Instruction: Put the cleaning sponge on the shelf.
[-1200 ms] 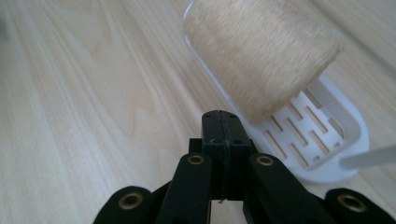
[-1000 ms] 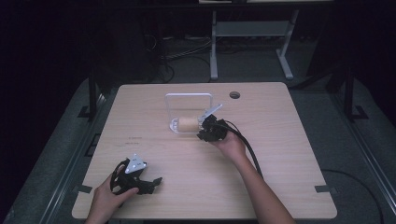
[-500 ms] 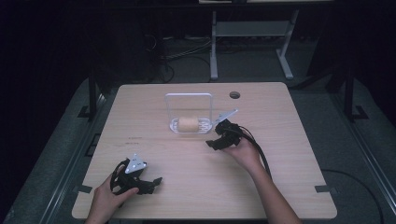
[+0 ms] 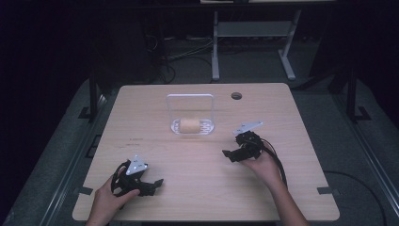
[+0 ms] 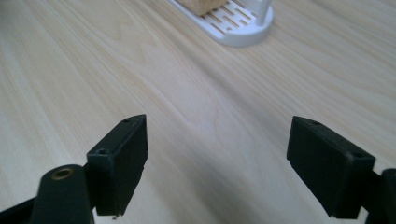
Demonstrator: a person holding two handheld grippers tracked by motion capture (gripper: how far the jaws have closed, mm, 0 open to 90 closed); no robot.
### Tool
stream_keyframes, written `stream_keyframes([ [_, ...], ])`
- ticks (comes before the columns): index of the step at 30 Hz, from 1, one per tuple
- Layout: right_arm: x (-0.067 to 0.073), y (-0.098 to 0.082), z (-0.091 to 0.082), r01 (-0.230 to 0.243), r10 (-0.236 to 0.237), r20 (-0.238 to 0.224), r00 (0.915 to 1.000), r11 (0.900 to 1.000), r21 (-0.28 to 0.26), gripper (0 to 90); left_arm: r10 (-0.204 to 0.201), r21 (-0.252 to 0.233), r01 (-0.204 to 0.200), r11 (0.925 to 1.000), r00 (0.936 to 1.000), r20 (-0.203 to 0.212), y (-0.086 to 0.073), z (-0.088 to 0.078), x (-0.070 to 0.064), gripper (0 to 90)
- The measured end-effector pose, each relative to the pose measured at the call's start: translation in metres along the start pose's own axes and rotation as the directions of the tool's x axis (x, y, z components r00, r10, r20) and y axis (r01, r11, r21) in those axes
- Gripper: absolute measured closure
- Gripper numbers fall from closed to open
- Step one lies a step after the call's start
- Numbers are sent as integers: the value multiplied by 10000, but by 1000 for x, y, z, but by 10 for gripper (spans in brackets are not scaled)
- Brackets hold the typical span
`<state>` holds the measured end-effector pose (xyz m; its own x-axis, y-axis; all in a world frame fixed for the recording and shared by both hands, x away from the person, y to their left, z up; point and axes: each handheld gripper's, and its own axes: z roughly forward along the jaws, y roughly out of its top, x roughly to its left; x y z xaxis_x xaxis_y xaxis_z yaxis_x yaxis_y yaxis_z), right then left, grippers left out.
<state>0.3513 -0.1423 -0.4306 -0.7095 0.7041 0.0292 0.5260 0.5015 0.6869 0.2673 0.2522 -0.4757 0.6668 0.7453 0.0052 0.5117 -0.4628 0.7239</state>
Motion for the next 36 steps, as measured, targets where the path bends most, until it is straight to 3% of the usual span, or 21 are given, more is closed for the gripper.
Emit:
stream_keyframes([
  [15,5,-62,-36,-817,846,428,9955,9944,-667,156,-1,-1,1,10000,10000,1,0,0,0,121],
  [28,8,-116,-52,-1734,1804,892,9795,9815,-808,131,-3,-5,3,10000,10000,0,0,0,0,121],
  [36,10,-127,-50,-1623,1704,1398,9754,9844,-676,108,30,24,-30,10000,10000,1,0,0,0,121],
])
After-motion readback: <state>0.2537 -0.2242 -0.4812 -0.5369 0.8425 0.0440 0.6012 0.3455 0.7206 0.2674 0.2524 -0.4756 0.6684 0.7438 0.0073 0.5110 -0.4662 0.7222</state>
